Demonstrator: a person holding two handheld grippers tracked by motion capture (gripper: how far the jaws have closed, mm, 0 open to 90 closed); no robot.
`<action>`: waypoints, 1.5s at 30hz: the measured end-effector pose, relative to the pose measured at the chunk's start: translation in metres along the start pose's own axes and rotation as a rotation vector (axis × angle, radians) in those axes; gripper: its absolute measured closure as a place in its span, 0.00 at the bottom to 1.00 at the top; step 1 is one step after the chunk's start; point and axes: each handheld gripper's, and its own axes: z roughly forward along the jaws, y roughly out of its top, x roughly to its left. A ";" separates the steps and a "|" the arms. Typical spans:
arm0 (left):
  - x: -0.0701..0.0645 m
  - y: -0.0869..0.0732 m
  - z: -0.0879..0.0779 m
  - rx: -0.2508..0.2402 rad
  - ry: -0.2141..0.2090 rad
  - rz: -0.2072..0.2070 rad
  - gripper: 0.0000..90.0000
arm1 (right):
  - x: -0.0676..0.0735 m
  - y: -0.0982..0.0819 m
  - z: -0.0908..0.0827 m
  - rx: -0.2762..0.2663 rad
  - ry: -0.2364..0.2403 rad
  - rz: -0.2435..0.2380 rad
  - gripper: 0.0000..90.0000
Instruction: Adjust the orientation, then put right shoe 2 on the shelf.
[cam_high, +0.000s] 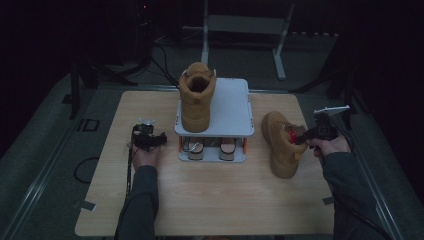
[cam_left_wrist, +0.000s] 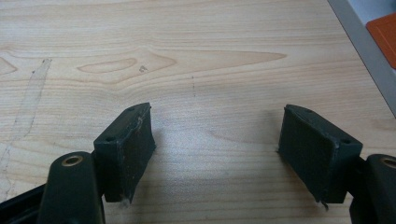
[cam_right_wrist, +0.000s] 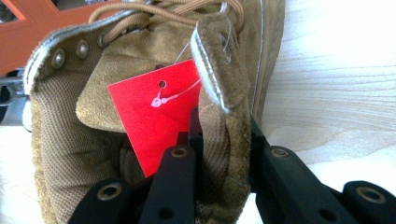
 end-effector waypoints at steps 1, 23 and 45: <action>0.000 0.000 0.000 0.000 0.000 0.000 0.29 | 0.000 0.000 0.000 -0.006 0.005 0.002 0.90; 0.000 0.000 0.000 0.000 0.000 0.000 0.30 | 0.014 0.008 -0.006 -0.058 0.057 0.029 0.90; 0.000 0.000 0.000 0.000 0.000 0.000 0.30 | 0.026 0.019 -0.011 -0.085 0.087 0.057 0.90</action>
